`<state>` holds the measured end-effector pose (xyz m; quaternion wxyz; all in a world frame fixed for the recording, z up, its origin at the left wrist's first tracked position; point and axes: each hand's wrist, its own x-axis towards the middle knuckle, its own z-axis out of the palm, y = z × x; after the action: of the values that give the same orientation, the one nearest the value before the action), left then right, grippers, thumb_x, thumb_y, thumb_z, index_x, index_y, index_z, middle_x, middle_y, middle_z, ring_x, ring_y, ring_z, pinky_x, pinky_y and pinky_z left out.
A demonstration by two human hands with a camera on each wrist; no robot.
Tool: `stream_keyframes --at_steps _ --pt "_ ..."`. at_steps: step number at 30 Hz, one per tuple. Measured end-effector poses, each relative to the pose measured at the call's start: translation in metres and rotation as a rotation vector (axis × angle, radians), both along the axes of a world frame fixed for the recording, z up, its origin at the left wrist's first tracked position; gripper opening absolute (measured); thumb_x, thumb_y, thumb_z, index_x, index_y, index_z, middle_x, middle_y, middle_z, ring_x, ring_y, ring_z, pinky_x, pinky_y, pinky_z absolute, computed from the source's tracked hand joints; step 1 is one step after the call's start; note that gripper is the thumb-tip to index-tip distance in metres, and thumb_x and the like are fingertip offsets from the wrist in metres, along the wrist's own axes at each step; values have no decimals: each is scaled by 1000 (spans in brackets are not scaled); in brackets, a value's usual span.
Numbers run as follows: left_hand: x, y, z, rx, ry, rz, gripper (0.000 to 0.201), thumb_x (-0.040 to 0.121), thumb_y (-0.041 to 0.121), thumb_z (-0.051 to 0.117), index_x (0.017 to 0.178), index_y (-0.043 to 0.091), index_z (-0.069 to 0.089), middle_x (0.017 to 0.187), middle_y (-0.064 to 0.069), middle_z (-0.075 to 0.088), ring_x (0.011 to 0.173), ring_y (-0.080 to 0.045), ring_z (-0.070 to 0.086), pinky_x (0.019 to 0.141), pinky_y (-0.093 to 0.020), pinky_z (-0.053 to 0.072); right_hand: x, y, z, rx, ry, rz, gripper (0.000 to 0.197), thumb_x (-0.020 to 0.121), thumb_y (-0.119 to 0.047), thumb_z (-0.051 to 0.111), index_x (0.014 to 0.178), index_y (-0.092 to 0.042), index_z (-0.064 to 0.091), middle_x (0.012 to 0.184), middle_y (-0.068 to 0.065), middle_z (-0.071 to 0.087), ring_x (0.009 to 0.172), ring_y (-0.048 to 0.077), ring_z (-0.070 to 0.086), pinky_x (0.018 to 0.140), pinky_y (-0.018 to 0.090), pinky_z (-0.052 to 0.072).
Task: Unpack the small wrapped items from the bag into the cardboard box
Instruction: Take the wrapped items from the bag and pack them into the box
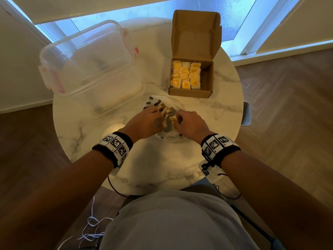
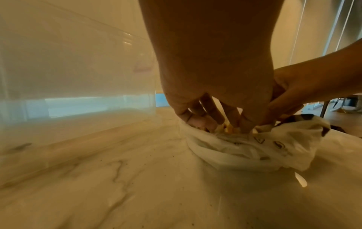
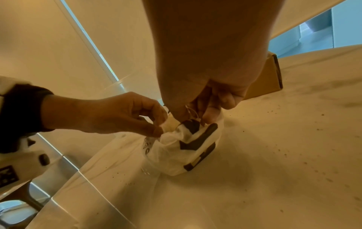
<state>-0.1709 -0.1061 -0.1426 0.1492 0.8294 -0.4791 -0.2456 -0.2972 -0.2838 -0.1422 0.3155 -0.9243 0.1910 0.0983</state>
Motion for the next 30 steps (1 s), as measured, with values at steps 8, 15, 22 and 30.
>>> stream_keyframes --at_steps 8,15,22,30 --pt "-4 -13 3 70 19 64 26 93 33 61 117 23 56 103 -2 68 92 -25 64 77 -38 54 -3 2 4 -70 40 -43 20 93 -42 57 94 -23 54 89 7 66 78 33 62 67 41 55" --pt "-6 -30 -1 272 -47 -88 42 94 40 59 135 33 56 124 -4 56 111 -28 55 93 -41 46 -9 -2 8 -72 40 -91 21 93 -40 58 93 -19 55 88 8 66 79 33 61 66 38 54" --pt "-4 -24 8 164 -63 -86 29 92 38 62 119 27 64 122 -3 52 111 -29 51 93 -47 48 -10 -12 5 -16 -14 -109 21 92 -42 60 91 -21 58 87 4 68 79 30 63 68 43 56" --pt "3 -12 32 -169 97 -145 9 93 25 67 102 23 69 94 14 56 84 7 49 74 -10 37 6 -21 8 97 -187 -60 15 88 -34 74 87 -19 69 85 -2 68 82 18 61 75 34 48"
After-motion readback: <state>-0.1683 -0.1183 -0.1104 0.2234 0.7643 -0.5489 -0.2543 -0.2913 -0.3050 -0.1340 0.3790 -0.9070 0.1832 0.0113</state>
